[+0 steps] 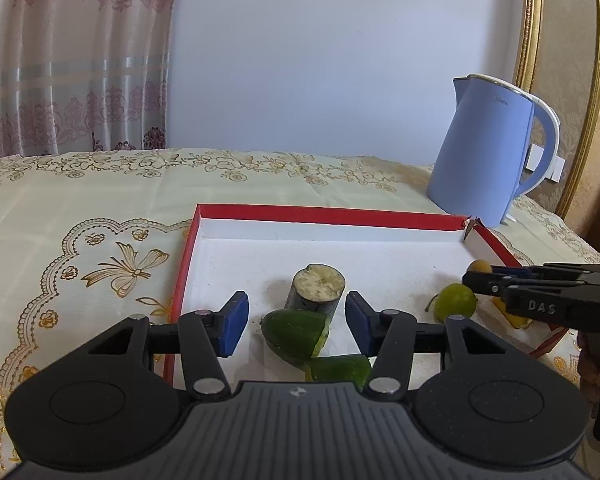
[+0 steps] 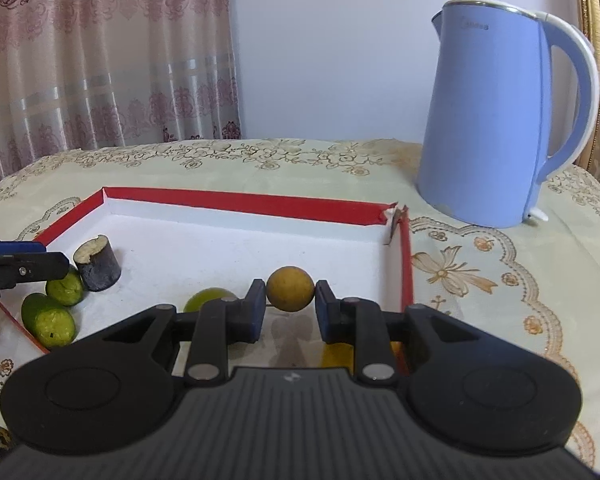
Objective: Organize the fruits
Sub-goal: 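Grasp the brown longan with the right tool and carry it over the tray, then open the right tool to release the longan while the left tool releases the cucumber chunk, then move both tools back toward the fruit left on the table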
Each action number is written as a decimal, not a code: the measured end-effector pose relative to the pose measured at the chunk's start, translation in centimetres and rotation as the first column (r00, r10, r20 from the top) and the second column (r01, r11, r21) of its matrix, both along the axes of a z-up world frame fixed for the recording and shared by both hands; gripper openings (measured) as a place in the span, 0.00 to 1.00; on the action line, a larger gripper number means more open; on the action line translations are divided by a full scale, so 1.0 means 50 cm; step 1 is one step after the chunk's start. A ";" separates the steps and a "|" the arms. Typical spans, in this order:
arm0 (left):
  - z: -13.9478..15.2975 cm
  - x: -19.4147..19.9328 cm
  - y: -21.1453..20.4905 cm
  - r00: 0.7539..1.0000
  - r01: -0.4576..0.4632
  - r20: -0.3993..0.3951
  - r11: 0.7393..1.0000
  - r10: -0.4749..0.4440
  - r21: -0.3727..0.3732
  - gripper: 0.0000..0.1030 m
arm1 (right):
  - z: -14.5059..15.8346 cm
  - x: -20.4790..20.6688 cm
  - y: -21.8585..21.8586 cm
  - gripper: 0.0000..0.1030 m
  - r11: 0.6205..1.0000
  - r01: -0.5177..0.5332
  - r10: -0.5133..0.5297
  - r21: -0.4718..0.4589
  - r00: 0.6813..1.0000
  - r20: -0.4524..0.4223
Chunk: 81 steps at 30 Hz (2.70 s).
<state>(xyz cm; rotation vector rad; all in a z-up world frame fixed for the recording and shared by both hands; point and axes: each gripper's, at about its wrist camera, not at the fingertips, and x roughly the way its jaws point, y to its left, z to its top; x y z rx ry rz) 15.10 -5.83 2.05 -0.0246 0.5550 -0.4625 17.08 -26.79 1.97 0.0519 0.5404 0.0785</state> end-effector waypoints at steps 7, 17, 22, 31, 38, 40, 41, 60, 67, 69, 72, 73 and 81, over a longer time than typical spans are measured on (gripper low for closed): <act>-0.001 0.000 -0.003 1.000 0.003 -0.003 1.000 -0.003 0.004 0.51 | -0.010 0.002 0.013 0.23 1.000 -0.010 0.010 -0.011 1.000 0.007; -0.002 0.001 -0.003 1.000 0.004 -0.004 1.000 -0.004 0.004 0.51 | -0.007 -0.003 0.013 0.23 1.000 -0.009 0.009 -0.011 1.000 0.005; -0.002 0.000 -0.003 1.000 0.005 -0.004 1.000 -0.005 0.006 0.51 | -0.001 -0.016 0.016 0.24 1.000 -0.007 0.008 -0.022 1.000 0.014; -0.003 0.001 -0.003 1.000 0.007 -0.004 1.000 -0.006 0.010 0.51 | 0.043 -0.117 0.008 0.77 0.999 0.042 -0.039 -0.015 0.983 0.181; -0.004 0.001 -0.005 1.000 0.006 -0.002 1.000 -0.006 0.016 0.51 | 0.049 -0.236 -0.011 1.00 0.995 0.082 -0.092 0.049 0.965 0.247; -0.004 0.001 -0.006 1.000 0.005 0.001 1.000 -0.005 0.019 0.51 | 0.040 -0.269 -0.015 1.00 0.991 0.120 -0.131 0.058 0.951 0.280; -0.004 0.001 -0.007 1.000 0.004 0.002 1.000 -0.004 0.020 0.53 | 0.034 -0.288 -0.015 1.00 0.988 0.141 -0.153 0.059 0.940 0.304; 0.004 -0.177 0.022 0.989 -0.087 0.133 0.971 0.058 0.224 0.95 | -0.008 -0.333 -0.133 1.00 0.877 0.282 -0.403 0.389 0.873 0.276; -0.009 -0.291 -0.023 0.983 -0.064 0.181 0.933 -0.001 0.353 0.95 | -0.009 -0.341 -0.131 1.00 0.883 0.240 -0.372 0.404 0.882 0.289; -0.007 -0.302 -0.035 0.982 -0.067 0.187 0.930 -0.002 0.362 0.95 | -0.008 -0.341 -0.129 1.00 0.886 0.231 -0.363 0.402 0.885 0.292; 0.000 -0.309 -0.040 0.983 -0.071 0.186 0.934 0.005 0.349 0.95 | -0.008 -0.344 -0.128 1.00 0.885 0.226 -0.359 0.406 0.887 0.290; 0.001 -0.311 -0.041 0.983 -0.071 0.183 0.935 0.007 0.347 0.95 | -0.008 -0.344 -0.129 1.00 0.883 0.227 -0.361 0.410 0.888 0.285; 0.006 -0.332 -0.035 0.991 -0.028 0.132 0.951 -0.014 0.308 0.95 | -0.011 -0.342 -0.131 1.00 0.879 0.227 -0.361 0.419 0.891 0.274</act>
